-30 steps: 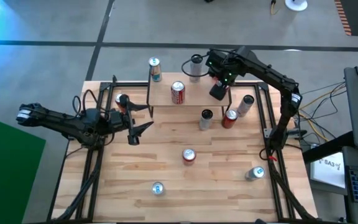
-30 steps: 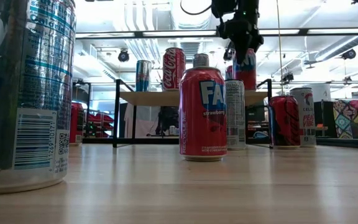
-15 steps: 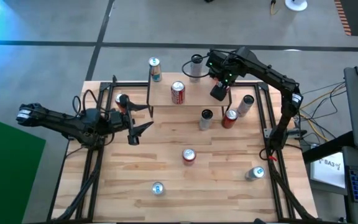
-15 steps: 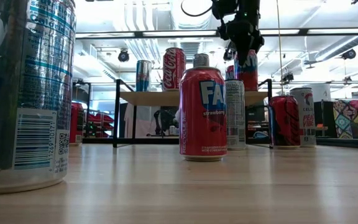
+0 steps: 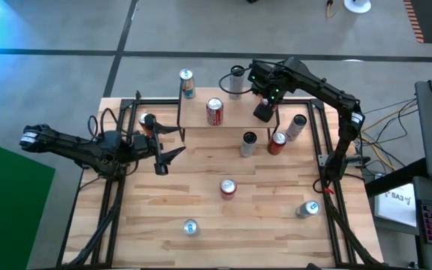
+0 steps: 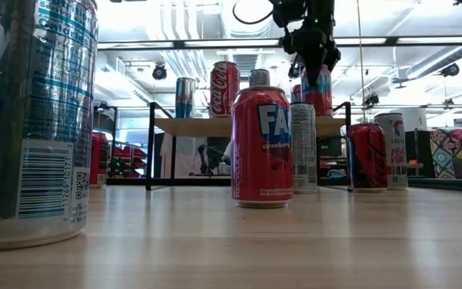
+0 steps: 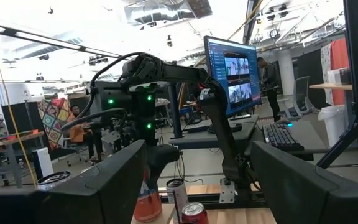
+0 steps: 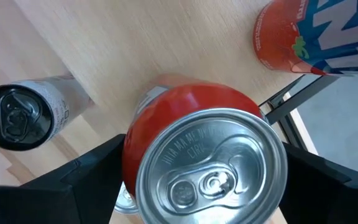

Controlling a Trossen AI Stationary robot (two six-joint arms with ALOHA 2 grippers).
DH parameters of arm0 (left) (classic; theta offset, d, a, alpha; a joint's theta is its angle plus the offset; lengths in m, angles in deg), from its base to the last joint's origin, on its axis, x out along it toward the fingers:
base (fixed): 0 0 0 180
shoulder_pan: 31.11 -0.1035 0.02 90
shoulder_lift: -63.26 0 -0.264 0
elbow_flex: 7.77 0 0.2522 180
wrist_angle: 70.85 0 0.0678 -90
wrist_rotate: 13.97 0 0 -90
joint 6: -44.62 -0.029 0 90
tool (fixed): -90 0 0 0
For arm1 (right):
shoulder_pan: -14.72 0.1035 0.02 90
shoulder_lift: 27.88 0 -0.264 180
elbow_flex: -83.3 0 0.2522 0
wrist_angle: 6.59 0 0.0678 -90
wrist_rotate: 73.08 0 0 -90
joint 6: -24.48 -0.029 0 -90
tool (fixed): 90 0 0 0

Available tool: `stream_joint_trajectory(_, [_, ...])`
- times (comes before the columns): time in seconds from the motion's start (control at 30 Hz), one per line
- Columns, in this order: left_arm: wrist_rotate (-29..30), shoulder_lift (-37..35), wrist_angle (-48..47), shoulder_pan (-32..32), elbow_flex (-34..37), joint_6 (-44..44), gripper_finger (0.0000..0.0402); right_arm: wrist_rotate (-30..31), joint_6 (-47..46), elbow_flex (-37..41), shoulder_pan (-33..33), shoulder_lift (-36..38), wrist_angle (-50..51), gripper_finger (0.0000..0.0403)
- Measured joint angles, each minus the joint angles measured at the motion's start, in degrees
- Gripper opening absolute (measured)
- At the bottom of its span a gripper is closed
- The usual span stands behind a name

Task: Place canned beverage on shelf
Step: Put the bottom red soda can on the shelf

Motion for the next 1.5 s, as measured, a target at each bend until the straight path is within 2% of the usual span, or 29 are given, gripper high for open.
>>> stream_joint_trajectory(0.4, [-0.02, 0.0, 0.0, 0.0, 0.0, 0.01, 0.0275, 0.14, 0.03, -0.02, 0.0, 0.01, -0.09, 0.0342])
stream_joint_trajectory(0.67, [-0.01, 0.0, -0.01, 0.0, 0.0, 0.02, 0.0275, 2.64, -0.52, -0.02, 0.02, 0.11, -0.83, 0.0343])
stream_joint_trajectory(1.5, [-0.02, 0.02, -0.05, -0.02, 0.0, 0.5, 0.0275, 3.1, -3.17, -0.14, 0.02, 0.2, -1.92, 0.0343])
